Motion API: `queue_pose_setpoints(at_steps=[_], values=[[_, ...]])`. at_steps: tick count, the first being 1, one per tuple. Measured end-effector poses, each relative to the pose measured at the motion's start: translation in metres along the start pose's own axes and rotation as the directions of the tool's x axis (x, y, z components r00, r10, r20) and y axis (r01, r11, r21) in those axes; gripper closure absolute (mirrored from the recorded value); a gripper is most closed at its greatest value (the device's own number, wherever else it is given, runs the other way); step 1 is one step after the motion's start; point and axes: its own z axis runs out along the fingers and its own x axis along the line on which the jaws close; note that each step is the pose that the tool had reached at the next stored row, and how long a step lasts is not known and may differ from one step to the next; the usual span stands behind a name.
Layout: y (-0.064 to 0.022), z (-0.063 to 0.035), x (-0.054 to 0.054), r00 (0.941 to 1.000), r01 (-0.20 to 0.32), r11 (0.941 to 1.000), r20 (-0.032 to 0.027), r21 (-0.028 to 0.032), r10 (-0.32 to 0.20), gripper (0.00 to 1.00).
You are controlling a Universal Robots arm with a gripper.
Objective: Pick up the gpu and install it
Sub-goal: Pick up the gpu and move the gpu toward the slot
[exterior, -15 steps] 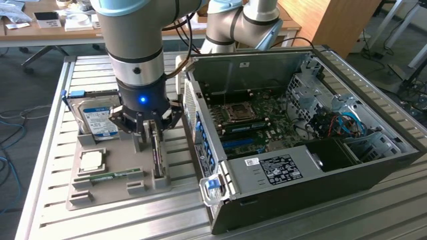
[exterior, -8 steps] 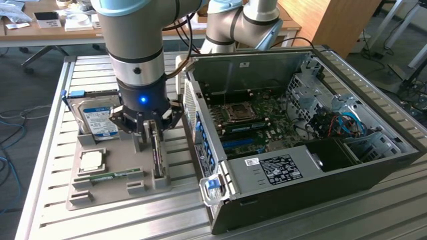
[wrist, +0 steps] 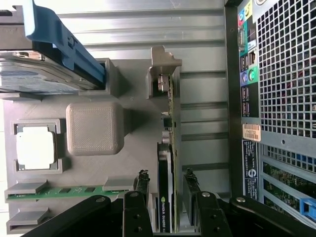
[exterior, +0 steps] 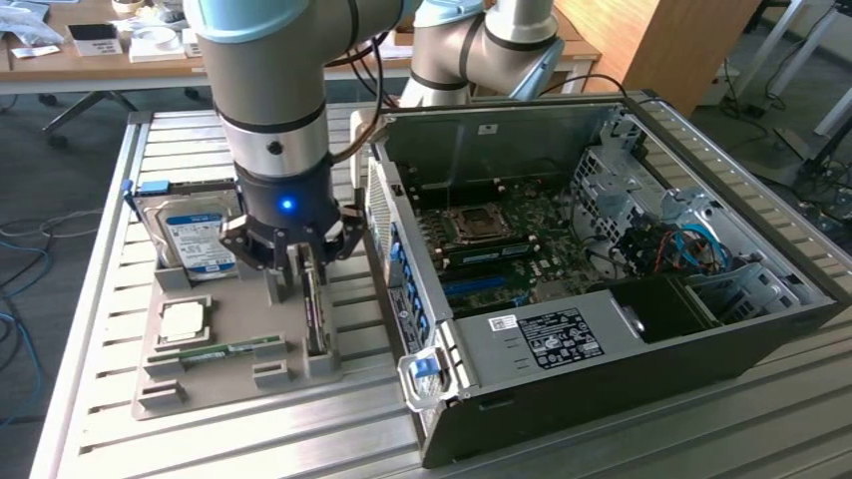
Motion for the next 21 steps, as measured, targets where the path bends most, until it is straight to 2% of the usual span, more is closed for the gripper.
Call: queue_pose_setpoints(at_steps=[21], values=[[0.0,0.0052,-0.0026,1.0,0.0,1.0,0.0,0.0,0.0,0.58]])
